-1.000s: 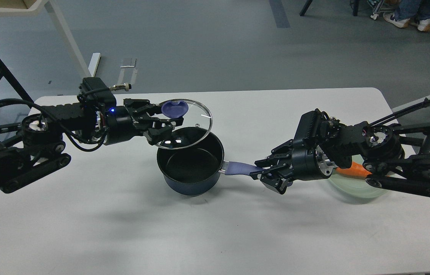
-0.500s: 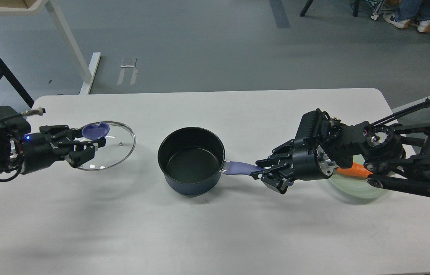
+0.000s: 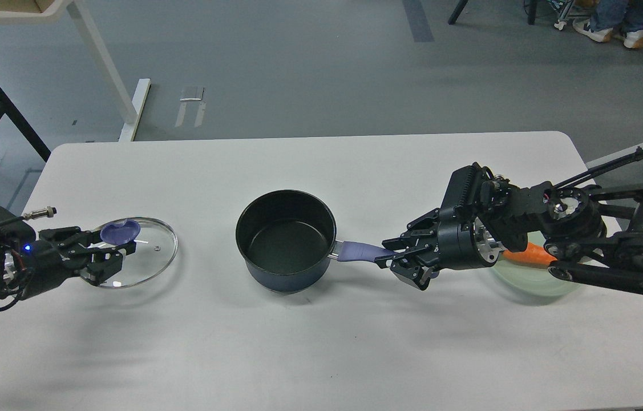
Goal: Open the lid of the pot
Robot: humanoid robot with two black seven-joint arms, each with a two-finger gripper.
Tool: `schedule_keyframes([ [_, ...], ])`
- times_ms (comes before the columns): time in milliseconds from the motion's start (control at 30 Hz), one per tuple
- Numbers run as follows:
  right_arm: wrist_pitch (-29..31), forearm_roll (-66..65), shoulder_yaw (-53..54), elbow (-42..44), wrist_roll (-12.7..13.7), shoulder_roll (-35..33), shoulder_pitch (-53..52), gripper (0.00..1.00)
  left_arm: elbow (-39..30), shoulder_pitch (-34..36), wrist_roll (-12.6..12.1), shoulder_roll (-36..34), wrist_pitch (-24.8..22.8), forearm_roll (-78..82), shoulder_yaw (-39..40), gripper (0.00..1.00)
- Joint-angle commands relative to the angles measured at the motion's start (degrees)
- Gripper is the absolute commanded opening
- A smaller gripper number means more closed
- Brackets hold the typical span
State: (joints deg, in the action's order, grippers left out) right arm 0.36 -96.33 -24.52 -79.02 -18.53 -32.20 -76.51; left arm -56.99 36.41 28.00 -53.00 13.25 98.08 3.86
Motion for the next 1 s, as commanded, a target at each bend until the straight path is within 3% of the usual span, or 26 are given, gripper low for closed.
schedule_keyframes([
  [0,0.0,-0.1,0.0,0.0,0.0,0.0,0.0,0.19,0.3,0.0,0.0,0.5,-0.1,0.0,0.0,0.71],
  [267,0.0,0.0,0.0,0.0,-0.1,-0.1,0.4,0.20,0.0,0.0,0.0,0.5,0.0,0.1,-0.5,0.73],
  [433,0.0,0.0,0.2,0.0,-0.1,-0.1,0.4,0.25,-0.4,0.1,0.0,0.4,0.0,-2.5,-0.4,0.87],
  [500,0.0,0.0,0.4,0.0,-0.1,-0.1,0.4,0.35,-0.6,0.6,0.0,-0.2,-0.2,-5.9,-0.3,0.94],
  [533,-0.1,0.1,0.5,0.0,-0.1,-0.1,0.4,0.44,-0.7,0.9,0.0,-0.4,-0.5,-8.6,0.0,0.97],
  [600,-0.2,0.2,1.0,0.0,-0.1,-0.1,0.5,0.71,-0.8,1.6,0.0,-1.2,-0.9,-15.3,0.4,0.99],
  [633,-0.2,0.3,1.1,-0.1,-0.1,-0.1,0.5,0.77,-0.8,2.6,0.0,-1.7,-1.4,-18.9,0.3,0.99],
  [800,-0.2,4.8,3.6,0.5,-0.1,-0.7,0.6,0.96,0.1,8.9,0.0,-2.4,-9.4,-37.0,0.4,0.99],
  [967,-0.1,14.0,9.8,0.8,-0.1,-2.6,0.7,0.98,0.3,11.9,0.0,-2.0,-11.9,-53.2,0.5,0.99],
])
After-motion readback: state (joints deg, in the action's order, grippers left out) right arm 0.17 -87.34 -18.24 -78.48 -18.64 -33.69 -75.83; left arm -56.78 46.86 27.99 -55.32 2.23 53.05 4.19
